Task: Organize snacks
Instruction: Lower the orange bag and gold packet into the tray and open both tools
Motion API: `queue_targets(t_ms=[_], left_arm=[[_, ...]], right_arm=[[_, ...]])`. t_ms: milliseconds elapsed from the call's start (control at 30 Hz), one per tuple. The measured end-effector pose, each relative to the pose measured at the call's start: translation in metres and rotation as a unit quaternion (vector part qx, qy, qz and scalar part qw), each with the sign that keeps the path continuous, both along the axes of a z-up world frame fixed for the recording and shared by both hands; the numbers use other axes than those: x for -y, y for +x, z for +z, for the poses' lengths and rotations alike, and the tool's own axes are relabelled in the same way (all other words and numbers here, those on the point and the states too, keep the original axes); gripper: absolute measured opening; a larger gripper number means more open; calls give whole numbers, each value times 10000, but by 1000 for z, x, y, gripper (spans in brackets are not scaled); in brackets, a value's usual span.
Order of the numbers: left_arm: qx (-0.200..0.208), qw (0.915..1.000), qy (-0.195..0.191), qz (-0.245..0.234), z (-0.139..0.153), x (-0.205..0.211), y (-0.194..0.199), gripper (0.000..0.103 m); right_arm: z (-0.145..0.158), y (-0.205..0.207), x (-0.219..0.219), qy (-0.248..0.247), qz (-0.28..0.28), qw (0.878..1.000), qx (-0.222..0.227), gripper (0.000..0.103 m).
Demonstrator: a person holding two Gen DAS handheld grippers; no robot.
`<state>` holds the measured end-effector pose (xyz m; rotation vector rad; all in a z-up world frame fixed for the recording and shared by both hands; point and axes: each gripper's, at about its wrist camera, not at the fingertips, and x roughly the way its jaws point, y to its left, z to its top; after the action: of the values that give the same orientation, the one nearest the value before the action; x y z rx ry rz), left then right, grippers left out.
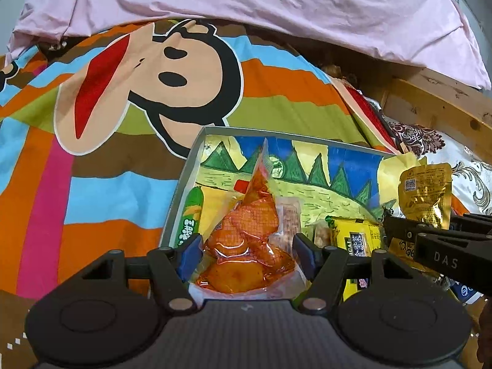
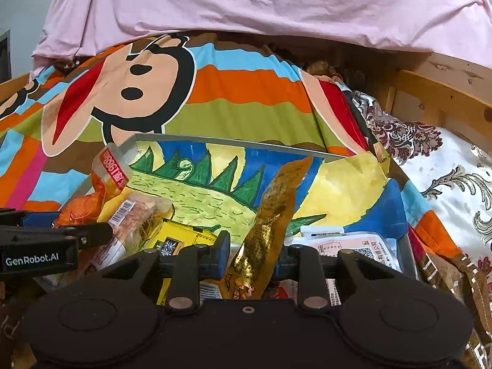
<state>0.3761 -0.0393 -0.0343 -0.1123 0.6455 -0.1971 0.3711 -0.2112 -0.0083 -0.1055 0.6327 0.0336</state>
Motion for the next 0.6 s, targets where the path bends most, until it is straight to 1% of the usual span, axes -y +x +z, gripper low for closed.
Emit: queue_targets(t_ms=[100, 300, 367, 433, 567, 600], left_arm=[[1, 10000, 5, -3, 0, 0, 0, 69], [10, 9999, -128, 33, 0, -3, 0, 70], [3, 9999, -148, 40, 0, -3, 0, 70], [27, 9999, -141, 53, 1, -3, -1, 70], [102, 9997, -208, 70, 6, -4, -3, 74], [142, 9996, -234, 67, 9, -4, -4, 75]], right_arm=[[1, 1, 0, 11, -2, 10000, 13, 35], [7, 1, 0, 52, -41, 9998, 189, 59], [10, 1, 1, 67, -46, 9997, 237, 64], [13, 0, 2, 26, -79, 9995, 313, 72], [19, -3, 5, 23, -173, 9988, 450, 79], [21, -4, 7, 56, -218, 9986, 487, 82]])
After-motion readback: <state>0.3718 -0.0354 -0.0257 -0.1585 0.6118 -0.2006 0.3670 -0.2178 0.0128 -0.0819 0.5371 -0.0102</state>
